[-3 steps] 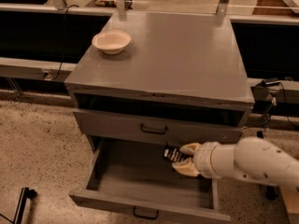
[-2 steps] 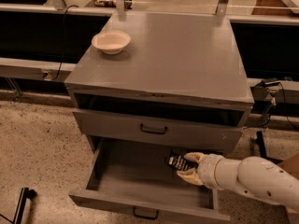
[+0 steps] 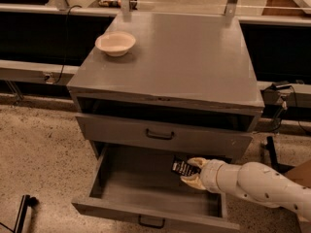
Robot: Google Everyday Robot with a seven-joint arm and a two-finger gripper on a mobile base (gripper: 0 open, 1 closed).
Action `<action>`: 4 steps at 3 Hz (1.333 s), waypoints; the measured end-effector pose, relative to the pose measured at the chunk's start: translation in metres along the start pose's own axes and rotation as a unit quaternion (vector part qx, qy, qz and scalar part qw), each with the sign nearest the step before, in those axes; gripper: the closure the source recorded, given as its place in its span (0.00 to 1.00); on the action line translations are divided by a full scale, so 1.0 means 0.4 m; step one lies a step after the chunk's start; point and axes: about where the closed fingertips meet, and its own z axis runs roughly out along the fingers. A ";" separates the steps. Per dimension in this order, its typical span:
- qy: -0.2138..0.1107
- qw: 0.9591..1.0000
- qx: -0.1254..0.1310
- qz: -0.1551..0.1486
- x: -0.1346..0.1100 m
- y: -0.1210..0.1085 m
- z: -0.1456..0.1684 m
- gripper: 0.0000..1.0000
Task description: Place rxbar chocolate into middle drawer
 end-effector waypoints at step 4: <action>-0.039 0.996 -0.075 0.016 0.197 0.114 0.319 0.58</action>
Offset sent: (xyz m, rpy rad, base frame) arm 0.0166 0.0420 -0.1873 0.1194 0.1015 0.1312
